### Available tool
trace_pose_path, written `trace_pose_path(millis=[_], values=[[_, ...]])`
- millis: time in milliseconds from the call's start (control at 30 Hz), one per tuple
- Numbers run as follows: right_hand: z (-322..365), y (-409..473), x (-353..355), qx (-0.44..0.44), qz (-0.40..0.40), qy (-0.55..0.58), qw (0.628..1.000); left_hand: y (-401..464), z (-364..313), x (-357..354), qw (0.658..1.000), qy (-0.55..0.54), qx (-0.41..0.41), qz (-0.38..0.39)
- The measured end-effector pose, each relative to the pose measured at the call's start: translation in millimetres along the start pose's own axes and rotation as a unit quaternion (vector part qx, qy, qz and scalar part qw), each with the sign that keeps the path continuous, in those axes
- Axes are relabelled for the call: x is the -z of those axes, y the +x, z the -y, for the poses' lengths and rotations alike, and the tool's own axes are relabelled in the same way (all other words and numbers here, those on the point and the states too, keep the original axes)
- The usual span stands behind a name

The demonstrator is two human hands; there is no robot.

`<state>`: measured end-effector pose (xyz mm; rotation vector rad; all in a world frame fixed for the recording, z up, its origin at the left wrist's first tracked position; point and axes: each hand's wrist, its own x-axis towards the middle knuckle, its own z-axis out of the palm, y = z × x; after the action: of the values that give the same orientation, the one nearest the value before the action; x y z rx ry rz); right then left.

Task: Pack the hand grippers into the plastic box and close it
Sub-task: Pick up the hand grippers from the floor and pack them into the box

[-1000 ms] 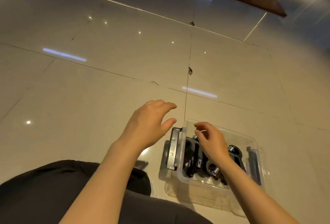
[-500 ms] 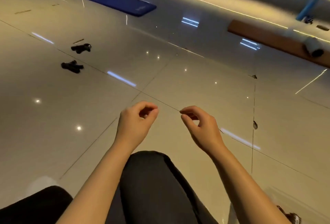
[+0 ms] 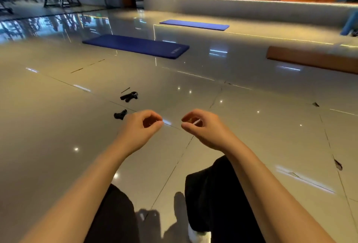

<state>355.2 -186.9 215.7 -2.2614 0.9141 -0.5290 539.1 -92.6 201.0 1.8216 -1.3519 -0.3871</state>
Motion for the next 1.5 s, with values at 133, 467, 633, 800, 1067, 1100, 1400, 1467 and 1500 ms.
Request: trace_pose_path(millis=[133, 467, 633, 800, 1067, 1100, 1400, 1467, 1500], values=[[-16.2, 54.9, -38.4, -0.019, 0.043, -0.131, 0.990, 32.9, 16.5, 23.7, 0.998, 0.063, -0.016, 0.028], [0.2, 153.1, -129.3, 0.009, 0.191, -0.209, 0.959, 32.0, 134.7, 75.7, 0.985, 0.139, 0.088, -0.057], [35.0, 187.5, -170.9, 0.072, 0.189, -0.300, 0.932, 48.7, 167.1, 132.2, 0.979, 0.176, 0.082, -0.056], [107.7, 240.2, -168.9, 0.198, 0.161, -0.340, 0.905, 86.2, 197.5, 166.3, 0.974, 0.197, 0.095, -0.062], [44.6, 321.1, -158.0, 0.067, 0.255, -0.371, 0.891, 190.2, 231.9, 167.2, 0.972, 0.221, 0.079, -0.010], [33.5, 332.0, -159.9, 0.053, 0.263, -0.372, 0.888, 206.2, 238.0, 163.3, 0.971, 0.226, 0.078, 0.001], [-5.2, 461.3, -155.3, 0.042, 0.210, -0.277, 0.937, 340.5, 292.4, 125.7, 0.950, 0.276, 0.088, 0.114], [-20.3, 488.3, -149.9, 0.002, 0.183, -0.248, 0.951, 363.7, 301.3, 125.1, 0.944, 0.291, 0.093, 0.128], [-27.6, 501.3, -148.3, -0.016, 0.178, -0.240, 0.954, 373.8, 305.2, 126.3, 0.938, 0.304, 0.092, 0.137]])
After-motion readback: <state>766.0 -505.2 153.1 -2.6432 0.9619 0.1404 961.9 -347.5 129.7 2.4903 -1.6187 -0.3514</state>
